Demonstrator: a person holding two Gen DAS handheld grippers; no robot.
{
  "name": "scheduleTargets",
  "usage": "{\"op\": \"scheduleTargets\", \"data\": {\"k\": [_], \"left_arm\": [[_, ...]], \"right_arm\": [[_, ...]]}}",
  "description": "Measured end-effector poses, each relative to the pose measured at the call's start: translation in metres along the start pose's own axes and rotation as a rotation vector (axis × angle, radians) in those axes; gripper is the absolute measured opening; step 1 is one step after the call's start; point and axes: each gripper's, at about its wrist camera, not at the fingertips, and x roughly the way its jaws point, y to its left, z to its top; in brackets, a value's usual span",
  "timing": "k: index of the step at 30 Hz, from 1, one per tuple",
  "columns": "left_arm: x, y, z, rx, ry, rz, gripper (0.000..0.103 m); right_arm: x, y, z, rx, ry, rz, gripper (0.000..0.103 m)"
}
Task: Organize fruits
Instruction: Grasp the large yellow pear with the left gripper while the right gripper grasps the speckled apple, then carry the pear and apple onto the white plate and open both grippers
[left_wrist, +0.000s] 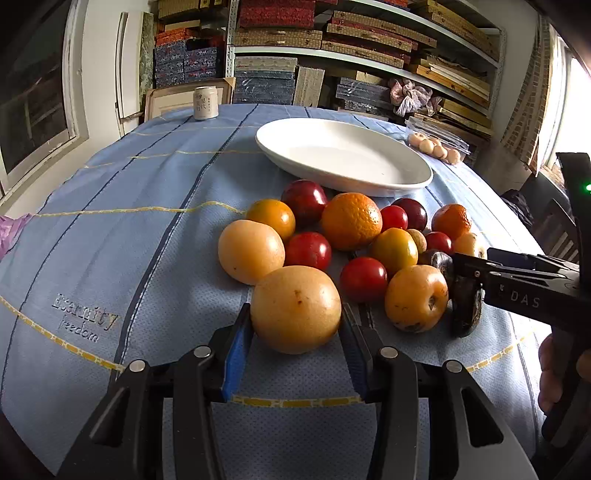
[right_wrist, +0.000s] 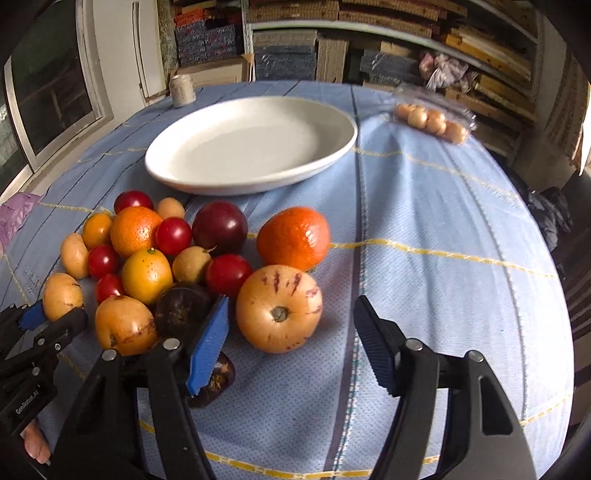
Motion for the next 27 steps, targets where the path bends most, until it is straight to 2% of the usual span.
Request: {"op": "scheduleTargets", "data": {"k": [1,2,7,12,19,27], "left_arm": [[0.000,0.000,0.000,-0.001,0.000,-0.001,0.047],[0.000,0.000,0.000,-0.002,-0.001,-0.002,0.047],[0.000,0.002,0.000,-0.011,-0.002,-0.009,0.047],[-0.002,0.004,0.001,-0.019,-0.010,-0.020,0.047],[-0.007,0.004,0.001,-0.020,-0.024,-0.029,0.046],[-0.025,0.006,0.008,-0.019,-0.078,-0.021,0.047]], "right_arm": [[-0.002,0.000,-0.001,-0.003,-0.004,0.004,0.061],[-0.002,0.001,-0.001,-0.012,-0.005,0.017,0.045],[-0.008,-0.001,-0.006,0.007,-0.022,0.018,0.044],[-0.029,-0.001,-0.009,-0.003,-0.086,-0.004,0.044],[-0.037,-0.004,-0.017,0.002,-0.084,0.012,0.044],[-0.039,-0.007,-0.016,0.008,-0.092,0.040,0.044]]}}
